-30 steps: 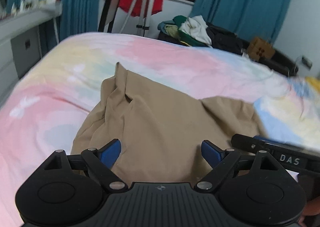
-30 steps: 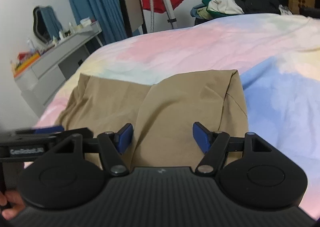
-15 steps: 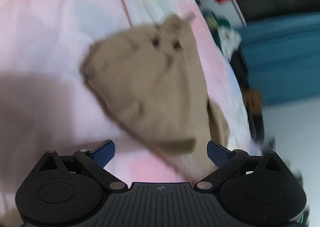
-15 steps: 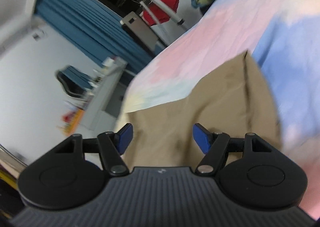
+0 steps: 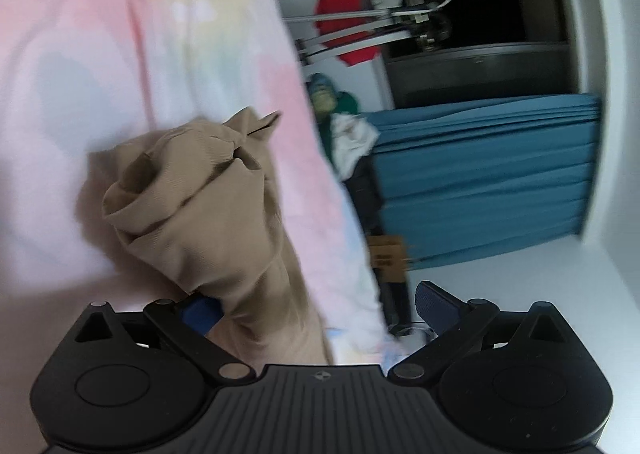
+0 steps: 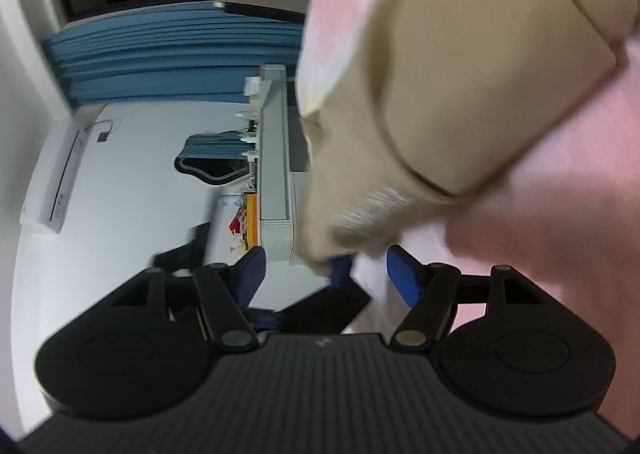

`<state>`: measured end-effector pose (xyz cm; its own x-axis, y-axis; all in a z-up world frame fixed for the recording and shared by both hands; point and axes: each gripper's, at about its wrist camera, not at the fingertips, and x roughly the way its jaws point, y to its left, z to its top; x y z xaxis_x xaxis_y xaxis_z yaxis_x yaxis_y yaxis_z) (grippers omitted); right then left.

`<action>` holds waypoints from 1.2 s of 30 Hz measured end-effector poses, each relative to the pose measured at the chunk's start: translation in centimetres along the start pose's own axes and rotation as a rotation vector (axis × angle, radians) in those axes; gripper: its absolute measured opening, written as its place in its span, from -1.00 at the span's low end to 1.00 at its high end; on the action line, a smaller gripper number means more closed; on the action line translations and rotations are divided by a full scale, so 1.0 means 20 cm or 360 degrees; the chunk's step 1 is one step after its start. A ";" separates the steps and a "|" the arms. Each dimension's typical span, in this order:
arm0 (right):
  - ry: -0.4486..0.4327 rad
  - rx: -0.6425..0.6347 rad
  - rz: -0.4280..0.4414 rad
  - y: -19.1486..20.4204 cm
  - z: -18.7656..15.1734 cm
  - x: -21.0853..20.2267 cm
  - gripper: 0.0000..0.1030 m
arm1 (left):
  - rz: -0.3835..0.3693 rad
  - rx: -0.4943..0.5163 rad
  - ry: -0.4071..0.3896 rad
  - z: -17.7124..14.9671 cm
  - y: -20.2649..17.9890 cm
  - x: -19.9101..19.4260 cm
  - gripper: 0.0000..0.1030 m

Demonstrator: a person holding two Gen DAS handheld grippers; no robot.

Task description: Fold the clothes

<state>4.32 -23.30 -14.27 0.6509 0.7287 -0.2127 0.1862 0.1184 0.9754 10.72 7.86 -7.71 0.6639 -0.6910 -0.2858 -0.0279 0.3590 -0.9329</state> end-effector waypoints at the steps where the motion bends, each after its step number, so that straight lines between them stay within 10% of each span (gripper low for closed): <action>1: -0.0035 0.0039 -0.0022 -0.02 0.01 -0.01 0.35 | -0.0039 -0.0008 -0.0006 0.00 0.00 0.00 0.95; 15: -0.0543 0.0189 -0.0223 -0.10 0.09 -0.20 0.17 | 0.0159 -0.0125 0.0069 -0.04 0.13 0.02 0.92; 22: -0.0595 -0.0008 -0.0273 -0.03 0.10 -0.23 -0.23 | 0.0287 -0.0101 0.0075 -0.01 0.19 0.08 0.41; 36: -0.0726 -0.0207 -0.0109 0.14 0.15 -0.37 -0.34 | 0.0217 -0.0235 0.0132 0.12 0.05 0.15 -0.33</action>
<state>2.21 -30.45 -10.08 0.9025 0.3491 -0.2522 0.1652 0.2602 0.9513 14.45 7.73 -8.97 0.5828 -0.6938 -0.4231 -0.2265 0.3613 -0.9045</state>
